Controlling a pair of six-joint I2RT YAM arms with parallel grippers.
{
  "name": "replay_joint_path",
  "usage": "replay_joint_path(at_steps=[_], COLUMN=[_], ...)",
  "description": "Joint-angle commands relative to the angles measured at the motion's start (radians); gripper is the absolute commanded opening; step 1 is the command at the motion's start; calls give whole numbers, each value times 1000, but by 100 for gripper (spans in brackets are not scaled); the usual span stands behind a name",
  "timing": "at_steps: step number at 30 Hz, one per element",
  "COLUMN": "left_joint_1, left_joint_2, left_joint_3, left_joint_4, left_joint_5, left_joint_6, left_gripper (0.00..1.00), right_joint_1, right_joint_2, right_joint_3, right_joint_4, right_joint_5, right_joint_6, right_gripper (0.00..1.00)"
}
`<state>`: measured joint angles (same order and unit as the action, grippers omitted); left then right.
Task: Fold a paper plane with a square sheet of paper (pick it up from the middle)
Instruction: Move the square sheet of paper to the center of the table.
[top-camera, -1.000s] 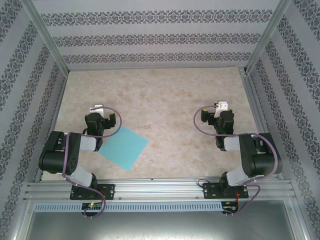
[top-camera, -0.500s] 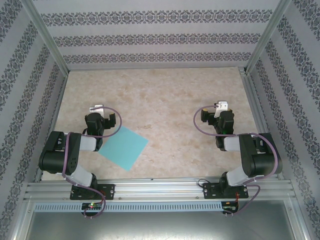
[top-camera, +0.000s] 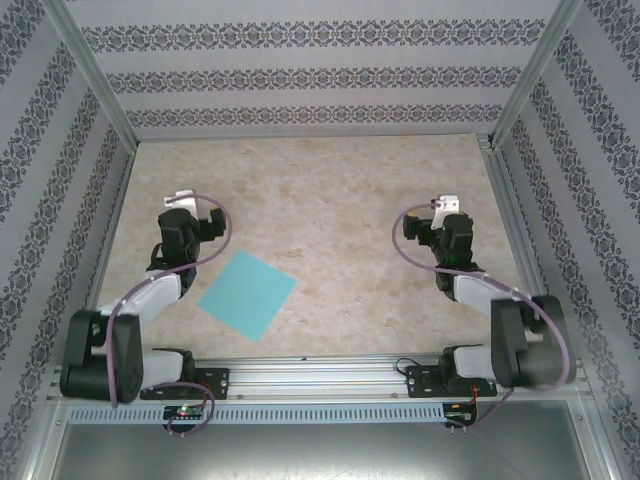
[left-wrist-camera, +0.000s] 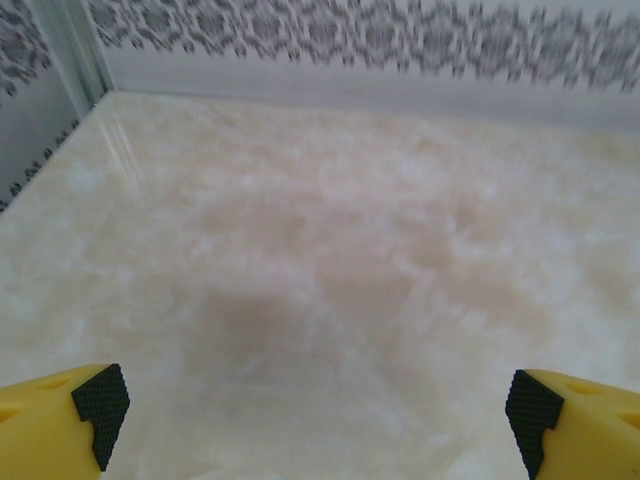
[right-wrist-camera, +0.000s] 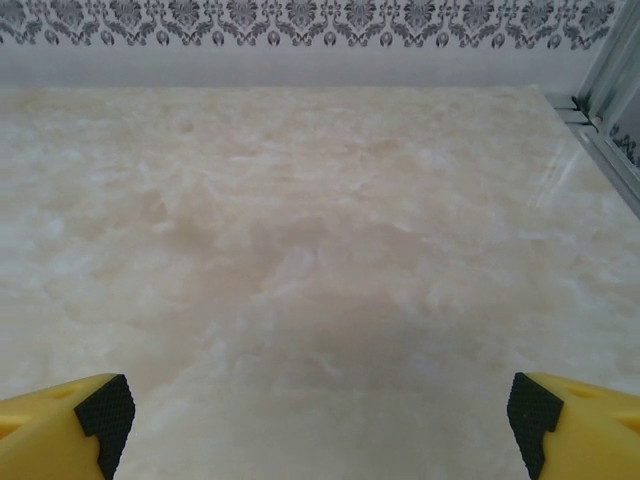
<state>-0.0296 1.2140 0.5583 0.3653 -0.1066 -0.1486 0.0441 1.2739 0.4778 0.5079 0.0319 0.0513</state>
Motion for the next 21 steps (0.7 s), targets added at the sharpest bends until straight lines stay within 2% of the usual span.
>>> replay_joint_path(at_steps=[1, 4, 7, 10, 12, 16, 21], left_joint_1=[17, 19, 16, -27, -94, -240, -318], left_joint_2=[-70, -80, -54, -64, -70, -48, 66], left_joint_3=[84, 132, 155, 117, 93, 69, 98], left_joint_4=[-372, -532, -620, -672, -715, -797, -779], left_joint_5=[17, 131, 441, 581, 601, 486, 427], left_joint_6=[-203, -382, -387, -447, -464, -497, -524], left_gripper=[100, 100, 100, 100, 100, 100, 100], right_joint_1=[13, 10, 0, 24, 63, 149, 217], right_joint_2=[-126, -213, -253, -239, -213, -145, -95], right_joint_3=[127, 185, 178, 164, 181, 213, 225], right_joint_4=[-371, -529, -516, -478, -527, -593, -609], right_joint_5=[-7, -35, -368, -536, -538, -514, -467], right_joint_6=[126, 382, 428, 496, 488, 461, 469], right_gripper=[98, 98, 98, 98, 98, 98, 98])
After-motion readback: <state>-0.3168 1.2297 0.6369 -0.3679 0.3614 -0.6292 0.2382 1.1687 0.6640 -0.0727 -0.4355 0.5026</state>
